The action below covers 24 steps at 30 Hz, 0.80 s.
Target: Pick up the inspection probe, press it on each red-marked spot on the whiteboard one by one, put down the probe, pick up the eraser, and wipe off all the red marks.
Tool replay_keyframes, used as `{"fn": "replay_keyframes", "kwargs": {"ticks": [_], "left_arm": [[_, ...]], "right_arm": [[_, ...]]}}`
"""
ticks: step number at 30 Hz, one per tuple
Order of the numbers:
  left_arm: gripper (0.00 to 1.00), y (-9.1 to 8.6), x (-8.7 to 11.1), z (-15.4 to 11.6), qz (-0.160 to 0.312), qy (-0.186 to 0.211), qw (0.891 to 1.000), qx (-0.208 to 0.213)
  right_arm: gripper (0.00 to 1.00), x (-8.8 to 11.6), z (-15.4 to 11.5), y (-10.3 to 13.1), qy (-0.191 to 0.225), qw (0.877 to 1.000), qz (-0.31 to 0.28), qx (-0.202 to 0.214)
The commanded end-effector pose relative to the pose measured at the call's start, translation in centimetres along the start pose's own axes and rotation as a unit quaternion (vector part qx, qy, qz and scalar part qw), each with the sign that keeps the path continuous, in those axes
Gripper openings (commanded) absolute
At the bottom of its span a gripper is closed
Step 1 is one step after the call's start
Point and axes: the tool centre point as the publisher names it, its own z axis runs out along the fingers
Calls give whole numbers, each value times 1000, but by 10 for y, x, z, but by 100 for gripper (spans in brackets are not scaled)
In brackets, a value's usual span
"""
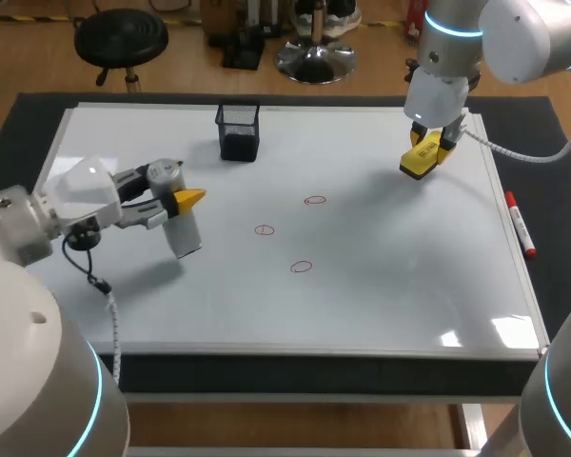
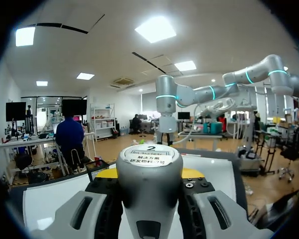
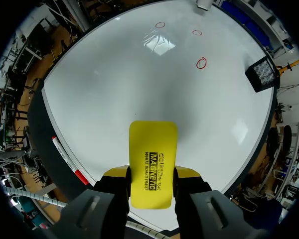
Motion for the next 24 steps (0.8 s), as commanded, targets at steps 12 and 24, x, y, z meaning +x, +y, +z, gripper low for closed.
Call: {"fn": "replay_keyframes", "kwargs": {"ticks": [12,24], "left_arm": [[0,-1,20,-51,-5,-79,997,0],[0,2,19,-77,-5,-116,993,1]], "right_arm": [[0,0,-1,-1,1,1000,-1,1],[0,0,-1,-1,1,1000,-1,1]]}}
